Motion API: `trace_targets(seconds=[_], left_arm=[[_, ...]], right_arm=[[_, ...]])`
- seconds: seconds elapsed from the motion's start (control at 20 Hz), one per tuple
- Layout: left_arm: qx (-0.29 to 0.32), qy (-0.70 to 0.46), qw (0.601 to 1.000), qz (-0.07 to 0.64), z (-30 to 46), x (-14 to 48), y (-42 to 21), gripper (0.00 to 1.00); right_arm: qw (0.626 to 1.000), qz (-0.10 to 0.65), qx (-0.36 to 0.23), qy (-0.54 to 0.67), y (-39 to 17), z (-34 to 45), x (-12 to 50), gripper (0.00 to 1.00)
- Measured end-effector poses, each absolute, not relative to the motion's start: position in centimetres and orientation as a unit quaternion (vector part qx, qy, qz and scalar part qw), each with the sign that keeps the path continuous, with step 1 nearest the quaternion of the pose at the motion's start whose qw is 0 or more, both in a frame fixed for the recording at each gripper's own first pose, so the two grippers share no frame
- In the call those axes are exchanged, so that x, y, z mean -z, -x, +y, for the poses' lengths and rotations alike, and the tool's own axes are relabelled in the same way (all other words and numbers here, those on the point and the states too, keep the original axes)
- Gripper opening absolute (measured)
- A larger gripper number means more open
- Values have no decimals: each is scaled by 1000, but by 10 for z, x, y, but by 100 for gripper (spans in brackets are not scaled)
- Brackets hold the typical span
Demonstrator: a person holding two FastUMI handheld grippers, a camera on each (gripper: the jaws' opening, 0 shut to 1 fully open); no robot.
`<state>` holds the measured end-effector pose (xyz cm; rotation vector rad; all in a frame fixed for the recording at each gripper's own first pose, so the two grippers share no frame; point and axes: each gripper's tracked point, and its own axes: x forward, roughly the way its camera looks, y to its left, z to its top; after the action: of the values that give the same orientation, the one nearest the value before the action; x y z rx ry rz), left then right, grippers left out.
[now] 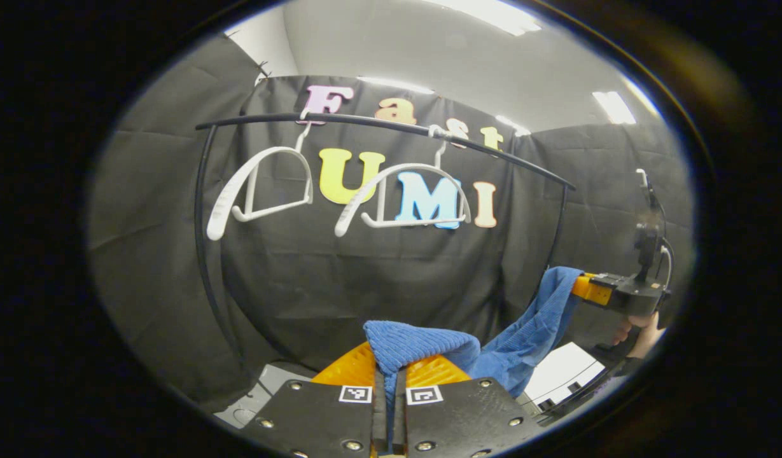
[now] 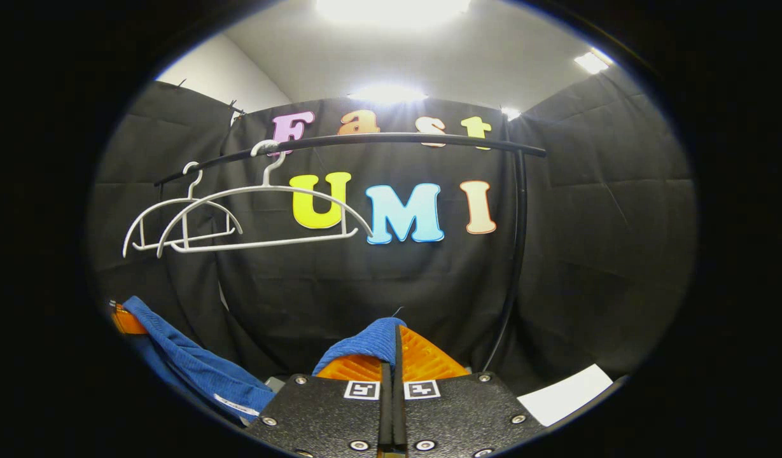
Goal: Grasp the clothes on the hanger with both hands and then place them into the laundry hamper below.
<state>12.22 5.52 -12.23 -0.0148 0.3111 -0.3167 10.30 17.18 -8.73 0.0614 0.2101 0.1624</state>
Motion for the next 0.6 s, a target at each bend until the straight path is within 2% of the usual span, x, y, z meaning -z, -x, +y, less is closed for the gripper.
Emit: trace_targets(seconds=[0.05,0.2,0.35,0.4,0.45,0.6], left_arm=[[164,4,974,158,53,127,-121,3],[177,-3,972,157,42,138,-105,6],[170,7,970,171,35,163,-93,3],[165,12,970,179,35,174,-90,6],[161,16,969,187,36,184,-90,3],[151,18,964,217,37,219,-78,6]], right_arm=[[990,109,-83,-36,-98,176,88,0],[987,128,-86,-39,-84,181,102,0],[980,170,-97,-33,-56,180,136,0],[976,188,-102,-37,-50,181,149,0],[972,205,-105,-42,-44,180,164,0],[957,259,-114,-63,-27,186,205,0]])
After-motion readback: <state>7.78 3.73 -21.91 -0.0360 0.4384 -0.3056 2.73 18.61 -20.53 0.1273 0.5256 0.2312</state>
